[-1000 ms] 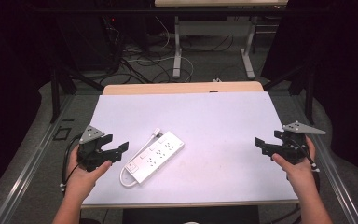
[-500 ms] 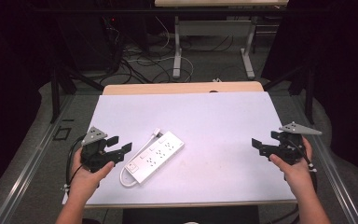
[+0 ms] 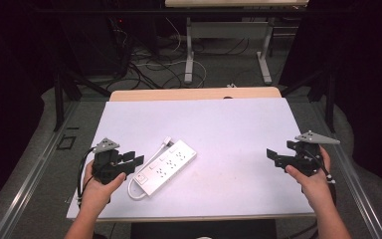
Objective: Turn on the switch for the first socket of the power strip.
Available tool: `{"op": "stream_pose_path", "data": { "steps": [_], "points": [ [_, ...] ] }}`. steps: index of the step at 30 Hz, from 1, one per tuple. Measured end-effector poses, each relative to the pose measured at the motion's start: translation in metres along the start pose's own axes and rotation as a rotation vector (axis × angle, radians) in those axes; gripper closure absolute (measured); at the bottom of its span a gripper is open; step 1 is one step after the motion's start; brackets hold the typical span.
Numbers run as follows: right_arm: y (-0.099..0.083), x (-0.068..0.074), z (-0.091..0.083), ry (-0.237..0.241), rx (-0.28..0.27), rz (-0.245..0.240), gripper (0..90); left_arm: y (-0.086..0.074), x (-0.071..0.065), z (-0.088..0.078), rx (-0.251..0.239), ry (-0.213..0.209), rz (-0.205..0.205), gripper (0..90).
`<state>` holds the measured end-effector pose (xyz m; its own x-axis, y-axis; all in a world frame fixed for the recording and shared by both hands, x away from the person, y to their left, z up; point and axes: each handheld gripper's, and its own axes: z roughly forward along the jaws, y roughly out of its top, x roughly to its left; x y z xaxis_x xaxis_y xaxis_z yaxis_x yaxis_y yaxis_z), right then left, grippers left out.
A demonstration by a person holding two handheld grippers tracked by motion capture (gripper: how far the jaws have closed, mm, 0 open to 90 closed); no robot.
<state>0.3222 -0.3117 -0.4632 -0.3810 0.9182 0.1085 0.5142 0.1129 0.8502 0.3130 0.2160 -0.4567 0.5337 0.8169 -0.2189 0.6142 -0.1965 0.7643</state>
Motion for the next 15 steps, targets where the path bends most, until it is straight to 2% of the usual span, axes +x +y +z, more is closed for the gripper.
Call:
{"op": "stream_pose_path", "data": {
  "steps": [5,7,8,10,15],
  "points": [
    [-0.001,0.001,0.001,0.002,0.005,-0.009,14.9,-0.002,0.002,0.004,0.015,-0.005,-0.019,64.8],
    [-0.001,0.002,0.002,0.002,0.009,-0.009,14.8,-0.003,0.003,0.005,0.038,-0.009,-0.019,67.1],
    [-0.001,0.001,0.002,0.008,0.011,-0.013,14.8,-0.004,0.002,0.007,0.027,-0.006,-0.024,68.0],
    [-0.002,0.001,0.002,0.007,0.017,0.002,14.5,-0.004,0.003,0.009,0.035,-0.005,-0.026,71.1],
    [-0.003,0.0,0.003,0.013,0.022,-0.008,13.7,-0.007,0.004,0.014,0.055,0.0,-0.021,75.4]
  ]
}}
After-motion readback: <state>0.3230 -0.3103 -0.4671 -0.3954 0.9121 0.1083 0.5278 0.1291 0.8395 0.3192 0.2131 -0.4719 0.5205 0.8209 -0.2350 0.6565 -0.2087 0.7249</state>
